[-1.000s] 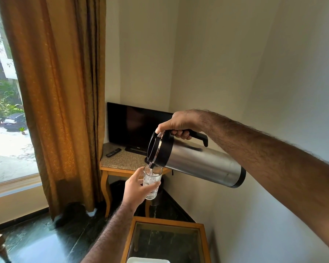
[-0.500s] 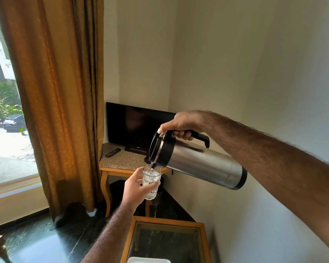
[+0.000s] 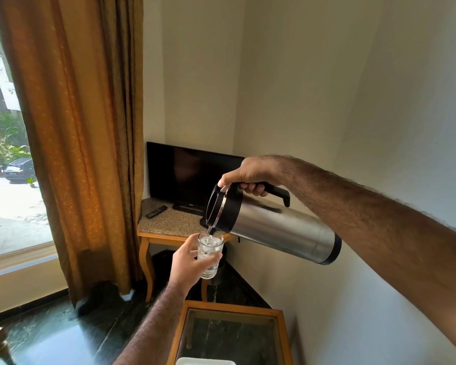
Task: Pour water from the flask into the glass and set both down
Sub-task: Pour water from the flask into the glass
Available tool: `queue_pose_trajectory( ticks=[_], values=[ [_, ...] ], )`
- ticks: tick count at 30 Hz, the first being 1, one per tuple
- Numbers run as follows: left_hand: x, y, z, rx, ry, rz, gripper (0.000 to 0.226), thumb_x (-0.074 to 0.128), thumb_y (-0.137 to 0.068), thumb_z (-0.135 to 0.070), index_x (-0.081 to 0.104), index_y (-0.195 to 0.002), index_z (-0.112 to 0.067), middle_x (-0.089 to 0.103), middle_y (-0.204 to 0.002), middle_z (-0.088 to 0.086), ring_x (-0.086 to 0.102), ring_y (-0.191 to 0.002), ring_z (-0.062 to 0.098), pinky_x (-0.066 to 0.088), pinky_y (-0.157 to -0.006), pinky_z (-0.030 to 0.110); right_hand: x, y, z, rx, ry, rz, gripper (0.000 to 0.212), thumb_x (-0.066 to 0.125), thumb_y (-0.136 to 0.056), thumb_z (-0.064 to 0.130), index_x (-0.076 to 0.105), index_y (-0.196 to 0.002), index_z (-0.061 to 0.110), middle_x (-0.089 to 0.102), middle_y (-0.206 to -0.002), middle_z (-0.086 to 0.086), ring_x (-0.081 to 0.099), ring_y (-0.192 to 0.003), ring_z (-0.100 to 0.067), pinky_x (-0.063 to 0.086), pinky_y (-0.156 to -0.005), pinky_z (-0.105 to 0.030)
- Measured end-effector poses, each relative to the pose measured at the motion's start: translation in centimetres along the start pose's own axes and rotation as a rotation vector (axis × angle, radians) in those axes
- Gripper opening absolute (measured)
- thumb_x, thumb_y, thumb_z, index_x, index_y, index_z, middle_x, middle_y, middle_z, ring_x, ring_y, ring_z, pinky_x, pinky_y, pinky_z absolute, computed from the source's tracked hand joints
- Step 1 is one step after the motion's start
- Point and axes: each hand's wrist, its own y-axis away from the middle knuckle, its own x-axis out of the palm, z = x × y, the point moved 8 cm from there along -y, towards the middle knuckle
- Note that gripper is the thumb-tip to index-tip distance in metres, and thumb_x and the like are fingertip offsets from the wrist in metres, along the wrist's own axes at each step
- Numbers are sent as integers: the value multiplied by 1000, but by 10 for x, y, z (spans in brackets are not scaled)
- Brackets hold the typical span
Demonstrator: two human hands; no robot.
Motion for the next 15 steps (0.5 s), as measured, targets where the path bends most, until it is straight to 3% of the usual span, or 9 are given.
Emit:
queue_pose_trajectory(
  ticks=[8,15],
  values=[
    [-3,-1,3,-5,-10,-7,51,93,-70,-30,59,-103,-51,60,-100,-52,57,-91,-30,46,-56,-1,2,-4,-4,2,-27,1,58,80,-82,56,51,-43,24,45,-45,4,39,-35,-14,37,-40,-20],
    [-2,-3,3,2,-26,-8,51,93,-70,-32,59,-103,-51,60,-100,-52,57,-91,-31,46,-56,-2,4,-6,-8,-1,-35,6,54,80,-81,57,50,-55,20,45,-46,4,39,-36,-14,37,-41,-21]
  ],
)
